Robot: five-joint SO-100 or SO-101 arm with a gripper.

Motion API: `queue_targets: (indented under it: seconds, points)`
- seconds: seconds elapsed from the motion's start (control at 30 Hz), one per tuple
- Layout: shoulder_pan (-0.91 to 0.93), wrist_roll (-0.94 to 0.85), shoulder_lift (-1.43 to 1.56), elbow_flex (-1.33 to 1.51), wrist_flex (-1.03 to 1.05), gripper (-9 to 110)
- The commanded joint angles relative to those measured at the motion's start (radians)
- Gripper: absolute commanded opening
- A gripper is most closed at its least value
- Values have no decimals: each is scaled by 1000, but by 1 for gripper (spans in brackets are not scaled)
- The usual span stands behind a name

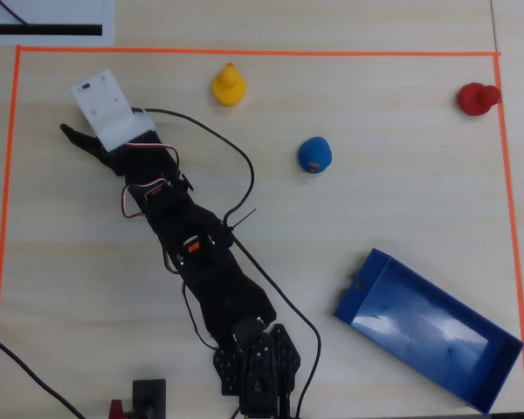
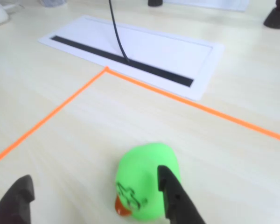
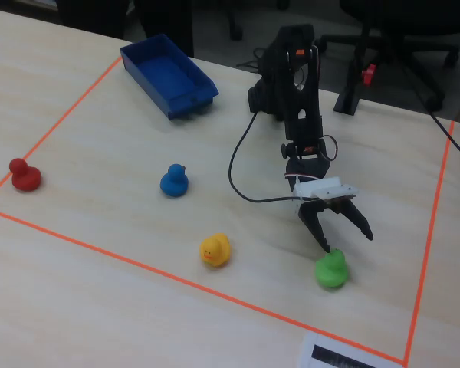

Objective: Grasp green duck and put it into box.

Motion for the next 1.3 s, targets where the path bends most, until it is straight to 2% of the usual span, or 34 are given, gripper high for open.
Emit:
queue_targets:
  seconds: [0.0,0.6,0.67,0.73,0.77,0.97,1.1,1.27]
  points:
    - [-2,0,-15,-89,-14,34]
    - [40,-9,-149,-227,5,35]
    - [38,-32,-150,-227,21,29]
    - [31,-92,-150,-221,44,12]
    - [25,-94,-150,-219,41,11]
    - [12,-98,-166,-218,41,7]
    - [6,-98,-166,-213,41,0]
    - [9,-98,-130,-199,38,0]
